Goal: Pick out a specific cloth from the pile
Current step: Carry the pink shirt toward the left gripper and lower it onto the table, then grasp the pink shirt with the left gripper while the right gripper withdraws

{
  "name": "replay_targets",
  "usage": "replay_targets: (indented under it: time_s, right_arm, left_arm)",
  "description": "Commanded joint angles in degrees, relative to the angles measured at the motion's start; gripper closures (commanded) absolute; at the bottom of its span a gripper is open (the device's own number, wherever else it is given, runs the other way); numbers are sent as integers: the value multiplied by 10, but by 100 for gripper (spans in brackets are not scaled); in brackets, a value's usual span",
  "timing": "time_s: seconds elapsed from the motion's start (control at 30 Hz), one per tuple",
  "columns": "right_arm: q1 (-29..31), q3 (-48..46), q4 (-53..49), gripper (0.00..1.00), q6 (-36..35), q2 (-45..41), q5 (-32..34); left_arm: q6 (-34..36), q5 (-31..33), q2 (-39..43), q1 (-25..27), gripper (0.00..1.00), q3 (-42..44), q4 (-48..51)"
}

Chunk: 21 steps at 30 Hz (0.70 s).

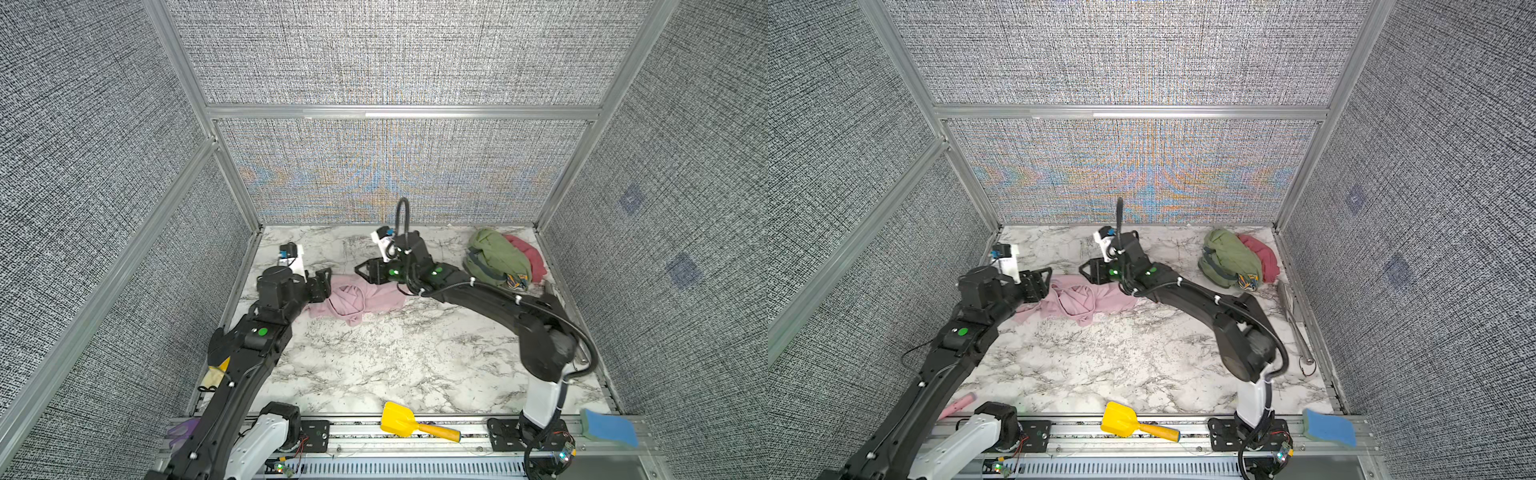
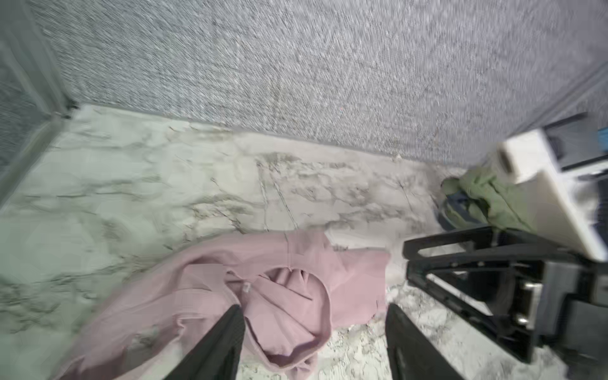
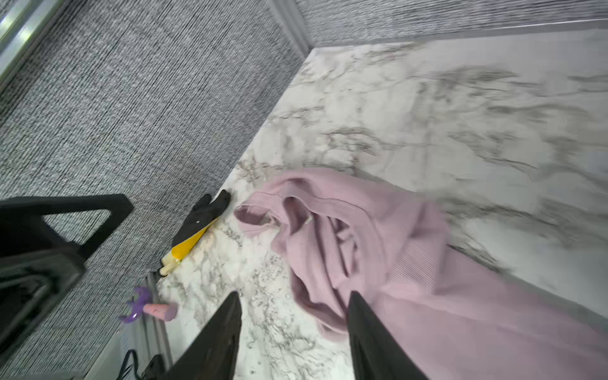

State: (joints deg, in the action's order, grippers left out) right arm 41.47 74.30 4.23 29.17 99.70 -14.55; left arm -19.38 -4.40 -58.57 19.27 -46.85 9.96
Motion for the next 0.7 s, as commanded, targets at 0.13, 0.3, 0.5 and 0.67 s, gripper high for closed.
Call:
replay_targets:
  time_s: [0.13, 0.3, 0.5, 0.67]
  right_arm:
    - [-77, -207, 14, 46, -5, -193, 93]
    - [-127, -305, -47, 46, -24, -308, 123]
    - [-165, -379, -79, 45, -22, -411, 139]
    - [-185, -411, -87, 45, -25, -448, 136]
  left_arm:
    - [8, 47, -167, 105, 33, -28, -123]
    - [-9, 53, -291, 157, 34, -84, -137]
    - [-10, 46, -436, 191, 37, -203, -69]
    - [-7, 66, -521, 205, 39, -274, -22]
